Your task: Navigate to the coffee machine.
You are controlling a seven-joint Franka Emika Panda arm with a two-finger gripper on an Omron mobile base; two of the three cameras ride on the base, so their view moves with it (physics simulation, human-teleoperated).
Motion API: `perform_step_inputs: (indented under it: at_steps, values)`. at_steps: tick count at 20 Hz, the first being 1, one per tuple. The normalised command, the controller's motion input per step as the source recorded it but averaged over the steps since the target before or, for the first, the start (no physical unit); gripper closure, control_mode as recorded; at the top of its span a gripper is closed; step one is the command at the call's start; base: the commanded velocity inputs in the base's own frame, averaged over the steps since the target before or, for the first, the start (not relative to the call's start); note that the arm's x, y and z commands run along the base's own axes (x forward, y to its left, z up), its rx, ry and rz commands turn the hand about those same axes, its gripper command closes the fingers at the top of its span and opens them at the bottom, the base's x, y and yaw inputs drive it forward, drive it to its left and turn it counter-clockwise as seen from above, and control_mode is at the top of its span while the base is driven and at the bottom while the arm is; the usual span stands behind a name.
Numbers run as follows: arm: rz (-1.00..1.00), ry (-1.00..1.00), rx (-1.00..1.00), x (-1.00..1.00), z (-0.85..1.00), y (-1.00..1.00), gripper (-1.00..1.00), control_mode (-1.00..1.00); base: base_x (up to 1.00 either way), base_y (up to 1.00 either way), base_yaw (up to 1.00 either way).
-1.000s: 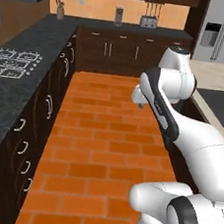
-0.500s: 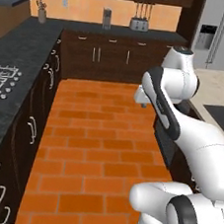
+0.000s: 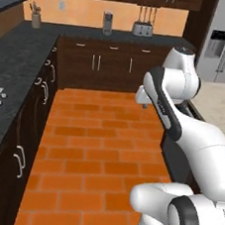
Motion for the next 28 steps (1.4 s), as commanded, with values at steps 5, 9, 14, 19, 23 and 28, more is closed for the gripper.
perform_step_inputs:
  at_steps: [5,9,14,19,23,28]
  values:
    - [0.0,0.0,0.0,0.0,0.0,0.0,-1.0,1.0,1.0,0.0,-0.03]
    - [0.0,0.0,0.0,0.0,0.0,0.0,-1.0,1.0,1.0,0.0,-0.04]
    - [0.0,0.0,0.0,0.0,0.0,0.0,-1.0,1.0,1.0,0.01,-0.04]
    - [0.0,0.0,0.0,0.0,0.0,0.0,-1.0,1.0,1.0,0.1,-0.06]
    - [0.0,0.0,0.0,0.0,0.0,0.0,-1.0,1.0,1.0,0.16,-0.08]
    - [0.0,0.0,0.0,0.0,0.0,0.0,-1.0,1.0,1.0,0.37,-0.08]
